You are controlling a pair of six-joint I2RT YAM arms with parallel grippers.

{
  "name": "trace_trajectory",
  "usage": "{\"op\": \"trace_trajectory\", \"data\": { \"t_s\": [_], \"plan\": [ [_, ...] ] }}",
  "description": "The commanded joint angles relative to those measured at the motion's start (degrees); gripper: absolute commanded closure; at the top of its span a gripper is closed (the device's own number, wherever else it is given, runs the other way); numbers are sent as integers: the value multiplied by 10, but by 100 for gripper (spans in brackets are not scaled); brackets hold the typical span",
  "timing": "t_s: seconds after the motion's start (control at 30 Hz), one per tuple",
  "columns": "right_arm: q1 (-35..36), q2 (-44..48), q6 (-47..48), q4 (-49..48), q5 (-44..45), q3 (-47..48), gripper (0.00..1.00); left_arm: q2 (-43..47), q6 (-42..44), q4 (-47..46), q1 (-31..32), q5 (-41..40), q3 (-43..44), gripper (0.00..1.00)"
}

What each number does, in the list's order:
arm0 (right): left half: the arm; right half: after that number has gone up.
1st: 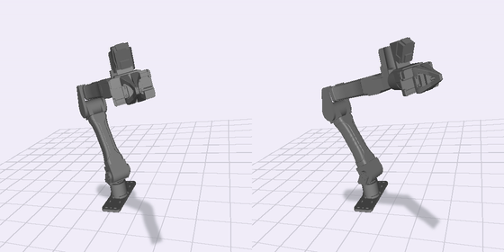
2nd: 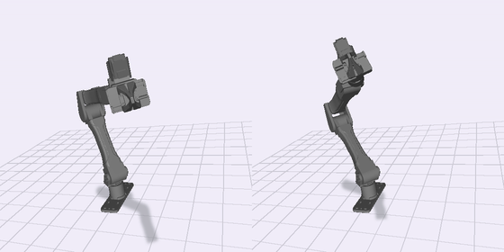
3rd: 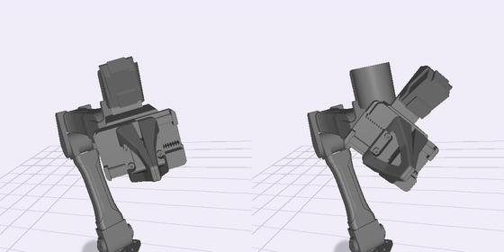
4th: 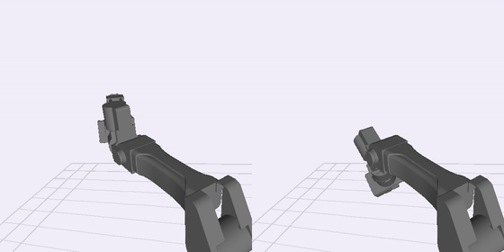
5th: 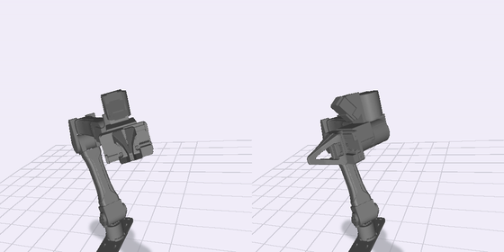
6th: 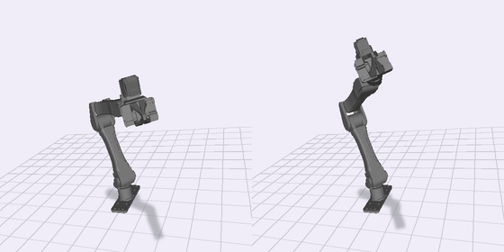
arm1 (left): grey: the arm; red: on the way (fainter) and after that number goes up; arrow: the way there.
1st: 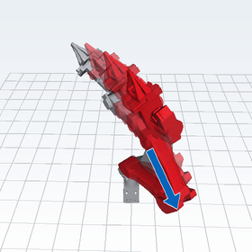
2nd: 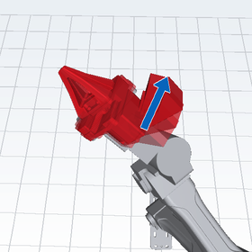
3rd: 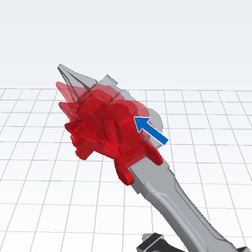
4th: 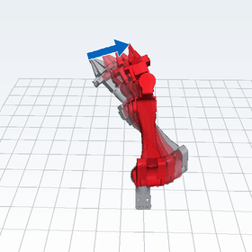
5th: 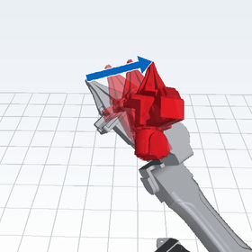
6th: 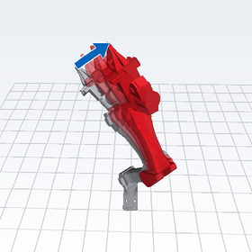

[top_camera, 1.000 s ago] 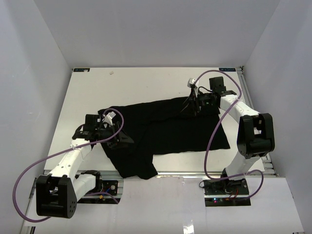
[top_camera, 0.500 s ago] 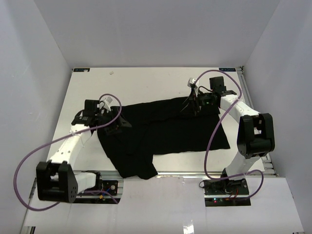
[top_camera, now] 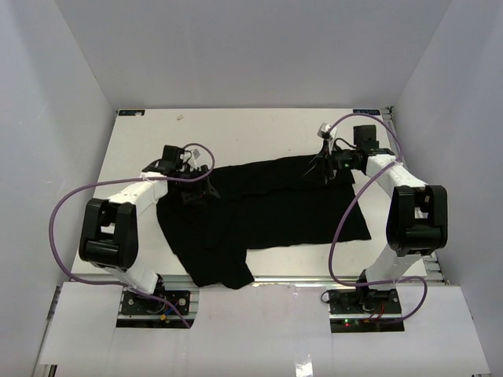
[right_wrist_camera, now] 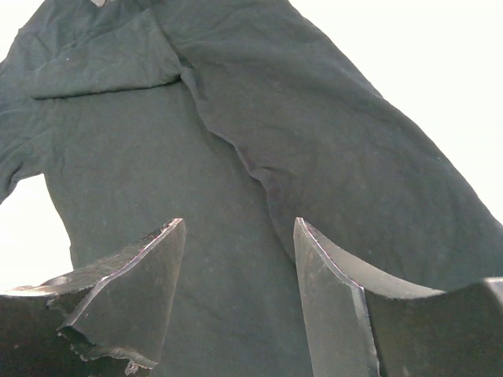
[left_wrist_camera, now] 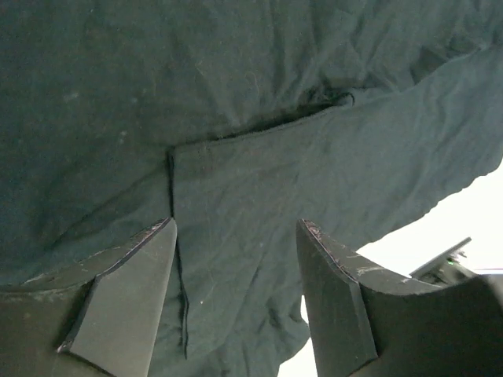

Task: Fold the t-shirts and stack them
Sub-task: Fold the flattened tshirt in 1/3 of the way

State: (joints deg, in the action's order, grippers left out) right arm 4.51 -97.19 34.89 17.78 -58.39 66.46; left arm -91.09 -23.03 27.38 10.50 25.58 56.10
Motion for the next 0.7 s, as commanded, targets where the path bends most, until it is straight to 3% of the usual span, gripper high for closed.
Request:
{"op": "trace_trajectory", "data": {
  "t_s": [0.0, 0.43, 0.67],
  "plan": [
    [-5, 31, -4, -13, -7, -12, 36, -6, 11, -9, 15, -41, 23, 27],
    [-20, 32, -12, -9, -8, -14, 36, -61, 18, 0, 68, -130, 38, 32],
    [-25, 35, -11, -8, -7, -19, 36, -52, 19, -8, 80, -104, 36, 53]
  ]
}}
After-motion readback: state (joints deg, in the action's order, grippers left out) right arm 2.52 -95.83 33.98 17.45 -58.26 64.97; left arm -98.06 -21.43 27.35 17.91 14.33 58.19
